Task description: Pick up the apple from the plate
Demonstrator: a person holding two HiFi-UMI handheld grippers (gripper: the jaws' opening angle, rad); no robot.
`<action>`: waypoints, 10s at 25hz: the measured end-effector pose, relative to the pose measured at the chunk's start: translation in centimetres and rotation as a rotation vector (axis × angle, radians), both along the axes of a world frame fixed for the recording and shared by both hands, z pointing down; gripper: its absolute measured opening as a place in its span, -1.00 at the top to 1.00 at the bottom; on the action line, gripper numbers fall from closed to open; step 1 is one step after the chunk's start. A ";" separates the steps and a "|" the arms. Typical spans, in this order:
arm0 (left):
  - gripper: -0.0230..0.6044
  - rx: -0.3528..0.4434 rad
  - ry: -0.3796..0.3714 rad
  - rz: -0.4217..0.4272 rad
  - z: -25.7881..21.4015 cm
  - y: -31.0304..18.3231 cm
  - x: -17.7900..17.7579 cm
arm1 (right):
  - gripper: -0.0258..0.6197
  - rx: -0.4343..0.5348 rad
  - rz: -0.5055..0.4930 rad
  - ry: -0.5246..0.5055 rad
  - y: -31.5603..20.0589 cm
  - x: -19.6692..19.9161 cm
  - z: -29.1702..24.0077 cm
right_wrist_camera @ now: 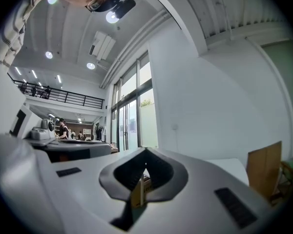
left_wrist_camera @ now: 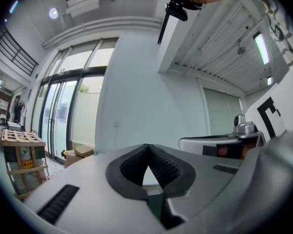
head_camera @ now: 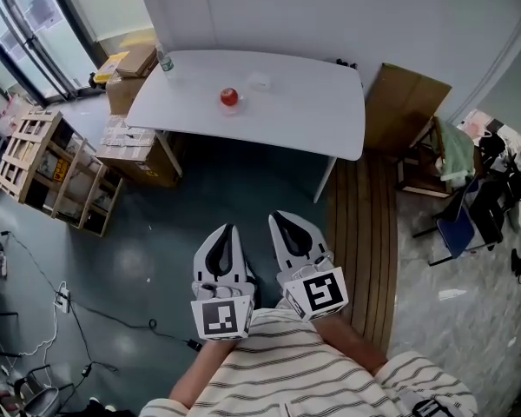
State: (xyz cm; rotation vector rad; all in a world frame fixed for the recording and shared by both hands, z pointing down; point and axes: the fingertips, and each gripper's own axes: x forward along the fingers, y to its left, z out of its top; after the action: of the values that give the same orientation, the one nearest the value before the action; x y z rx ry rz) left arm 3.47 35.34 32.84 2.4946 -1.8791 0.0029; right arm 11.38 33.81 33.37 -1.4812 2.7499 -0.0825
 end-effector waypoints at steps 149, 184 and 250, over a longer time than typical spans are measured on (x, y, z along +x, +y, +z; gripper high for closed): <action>0.91 -0.358 0.007 -0.176 15.9 -52.6 -14.8 | -0.07 -0.531 -0.147 0.360 -61.1 -12.4 38.1; 0.91 -0.324 0.012 -0.149 15.6 -51.8 -14.1 | -0.07 -0.515 -0.123 0.300 -61.6 -11.3 35.9; 0.91 -0.105 0.018 -0.074 7.4 -51.2 -10.8 | -0.07 -0.163 -0.104 0.088 -53.9 -10.4 7.8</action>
State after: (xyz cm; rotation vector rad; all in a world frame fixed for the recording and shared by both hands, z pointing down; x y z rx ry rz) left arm -7.37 -15.86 40.24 2.3493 -1.9103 0.0758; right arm 0.94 -20.12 41.14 -1.4071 2.9539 -0.2542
